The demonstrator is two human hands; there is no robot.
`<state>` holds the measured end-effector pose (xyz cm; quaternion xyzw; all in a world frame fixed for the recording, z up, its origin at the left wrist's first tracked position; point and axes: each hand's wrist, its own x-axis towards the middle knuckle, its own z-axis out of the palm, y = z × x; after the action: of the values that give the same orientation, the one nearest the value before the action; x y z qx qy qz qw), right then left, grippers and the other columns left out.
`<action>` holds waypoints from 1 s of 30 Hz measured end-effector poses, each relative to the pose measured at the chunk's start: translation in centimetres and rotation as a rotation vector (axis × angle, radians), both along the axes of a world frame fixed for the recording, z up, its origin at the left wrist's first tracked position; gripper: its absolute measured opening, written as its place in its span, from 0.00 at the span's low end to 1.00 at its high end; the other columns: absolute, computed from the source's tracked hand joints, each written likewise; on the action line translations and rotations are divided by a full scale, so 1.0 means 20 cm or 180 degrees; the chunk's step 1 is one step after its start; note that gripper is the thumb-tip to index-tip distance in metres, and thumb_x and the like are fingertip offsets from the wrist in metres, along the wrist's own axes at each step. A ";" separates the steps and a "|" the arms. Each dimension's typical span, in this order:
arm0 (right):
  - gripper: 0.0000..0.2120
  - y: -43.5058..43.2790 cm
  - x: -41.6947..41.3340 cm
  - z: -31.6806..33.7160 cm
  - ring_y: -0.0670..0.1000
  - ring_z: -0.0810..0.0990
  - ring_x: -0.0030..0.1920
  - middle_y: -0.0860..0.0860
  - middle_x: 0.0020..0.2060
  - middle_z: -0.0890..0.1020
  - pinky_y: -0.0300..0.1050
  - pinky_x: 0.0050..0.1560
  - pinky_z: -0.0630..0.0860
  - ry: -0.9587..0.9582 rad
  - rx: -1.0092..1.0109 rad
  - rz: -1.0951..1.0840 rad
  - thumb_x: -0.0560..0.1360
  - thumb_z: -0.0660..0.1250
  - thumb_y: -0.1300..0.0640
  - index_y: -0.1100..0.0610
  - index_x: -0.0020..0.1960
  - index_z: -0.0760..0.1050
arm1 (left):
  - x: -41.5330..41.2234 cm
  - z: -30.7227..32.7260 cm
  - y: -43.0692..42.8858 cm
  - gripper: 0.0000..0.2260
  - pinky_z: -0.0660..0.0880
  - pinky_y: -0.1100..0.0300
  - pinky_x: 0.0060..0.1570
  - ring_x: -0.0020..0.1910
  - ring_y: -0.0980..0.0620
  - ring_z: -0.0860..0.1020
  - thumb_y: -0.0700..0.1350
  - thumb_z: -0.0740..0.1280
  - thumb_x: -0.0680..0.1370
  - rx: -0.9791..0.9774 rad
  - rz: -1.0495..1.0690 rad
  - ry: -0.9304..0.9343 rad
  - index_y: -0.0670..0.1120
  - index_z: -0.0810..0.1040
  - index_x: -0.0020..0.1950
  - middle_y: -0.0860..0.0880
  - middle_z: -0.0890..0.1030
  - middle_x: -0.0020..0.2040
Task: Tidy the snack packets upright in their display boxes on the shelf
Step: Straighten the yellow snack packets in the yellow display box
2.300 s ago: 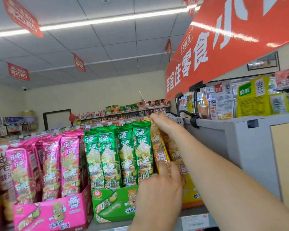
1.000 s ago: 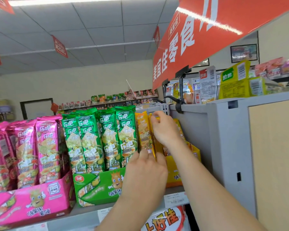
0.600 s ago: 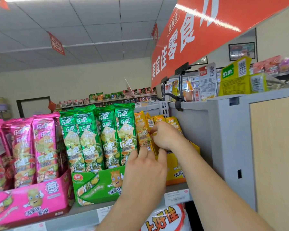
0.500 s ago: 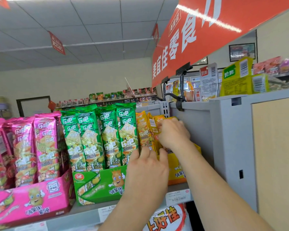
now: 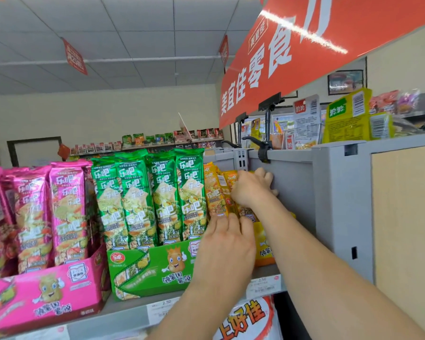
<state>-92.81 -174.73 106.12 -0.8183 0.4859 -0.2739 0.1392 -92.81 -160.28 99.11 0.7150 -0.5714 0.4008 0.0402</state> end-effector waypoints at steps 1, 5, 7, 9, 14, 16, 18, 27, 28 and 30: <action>0.24 0.01 0.00 -0.01 0.63 0.58 0.71 0.60 0.71 0.60 0.64 0.66 0.63 -0.0034 0.0052 0.0044 0.76 0.67 0.55 0.52 0.70 0.65 | -0.01 0.01 0.00 0.17 0.77 0.56 0.44 0.41 0.47 0.79 0.38 0.52 0.69 0.0083 0.0044 0.0089 0.46 0.77 0.49 0.46 0.80 0.42; 0.37 -0.01 -0.04 -0.01 0.65 0.71 0.65 0.62 0.67 0.71 0.58 0.62 0.73 -0.0164 0.0056 0.0123 0.73 0.72 0.52 0.55 0.73 0.55 | 0.01 0.04 -0.03 0.17 0.69 0.52 0.45 0.54 0.41 0.74 0.39 0.60 0.76 0.0415 0.0146 0.0209 0.42 0.65 0.63 0.39 0.75 0.56; 0.39 -0.02 -0.08 -0.01 0.63 0.73 0.64 0.58 0.64 0.75 0.56 0.59 0.74 -0.0315 -0.0012 0.0133 0.72 0.74 0.46 0.56 0.72 0.56 | 0.01 0.05 -0.04 0.17 0.69 0.52 0.45 0.55 0.41 0.73 0.41 0.63 0.76 0.0405 0.0157 0.0191 0.41 0.64 0.64 0.40 0.75 0.57; 0.34 -0.01 -0.09 -0.03 0.61 0.76 0.61 0.57 0.62 0.77 0.52 0.54 0.75 -0.0687 -0.0081 0.0174 0.73 0.73 0.48 0.56 0.70 0.59 | 0.02 0.05 -0.04 0.17 0.71 0.52 0.45 0.55 0.42 0.73 0.42 0.64 0.76 0.0355 0.0127 0.0305 0.42 0.65 0.63 0.41 0.75 0.57; 0.27 0.01 -0.11 -0.03 0.62 0.77 0.56 0.58 0.60 0.75 0.49 0.46 0.71 -0.1444 -0.0737 -0.0006 0.73 0.70 0.63 0.52 0.66 0.61 | 0.02 0.06 -0.07 0.20 0.69 0.53 0.44 0.61 0.44 0.69 0.44 0.65 0.76 0.0312 0.0128 0.0520 0.44 0.66 0.67 0.45 0.73 0.62; 0.30 0.03 -0.12 -0.02 0.62 0.77 0.56 0.57 0.61 0.74 0.46 0.44 0.68 -0.1629 -0.0975 0.0103 0.73 0.70 0.65 0.51 0.69 0.60 | 0.00 0.12 -0.10 0.19 0.66 0.54 0.42 0.60 0.44 0.72 0.45 0.65 0.76 0.0486 0.0231 0.0594 0.45 0.69 0.66 0.47 0.74 0.61; 0.34 0.07 -0.12 -0.02 0.60 0.77 0.58 0.56 0.64 0.74 0.46 0.47 0.71 -0.1823 -0.1230 0.0486 0.73 0.70 0.64 0.51 0.73 0.59 | -0.01 0.17 -0.11 0.13 0.65 0.54 0.42 0.56 0.43 0.76 0.47 0.63 0.77 0.0687 0.0275 0.0633 0.47 0.74 0.60 0.46 0.78 0.57; 0.30 0.31 -0.36 0.03 0.52 0.70 0.71 0.55 0.72 0.70 0.57 0.68 0.70 -0.3529 -0.2194 0.1904 0.78 0.66 0.62 0.58 0.76 0.58 | -0.01 0.07 -0.09 0.19 0.71 0.53 0.56 0.63 0.44 0.69 0.44 0.64 0.75 0.0050 0.0068 0.0787 0.45 0.67 0.64 0.46 0.78 0.59; 0.30 0.34 -0.39 0.04 0.53 0.69 0.72 0.56 0.72 0.69 0.59 0.68 0.69 -0.3656 -0.2223 0.2030 0.78 0.66 0.63 0.59 0.76 0.57 | -0.02 0.07 -0.06 0.18 0.70 0.55 0.60 0.62 0.44 0.69 0.43 0.63 0.74 -0.0111 -0.0076 0.0773 0.45 0.67 0.63 0.46 0.77 0.59; 0.29 0.41 -0.45 0.04 0.52 0.70 0.70 0.55 0.70 0.70 0.59 0.67 0.71 -0.3897 -0.2174 0.2249 0.79 0.65 0.65 0.61 0.75 0.57 | -0.03 0.06 0.02 0.17 0.66 0.58 0.58 0.59 0.46 0.71 0.43 0.62 0.74 -0.0514 -0.0490 0.0904 0.46 0.70 0.63 0.47 0.78 0.58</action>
<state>-101.84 -166.59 106.91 -0.6253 -0.0775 -0.7499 0.2018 -93.44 -159.87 100.23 0.7130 -0.5789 0.3362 0.2084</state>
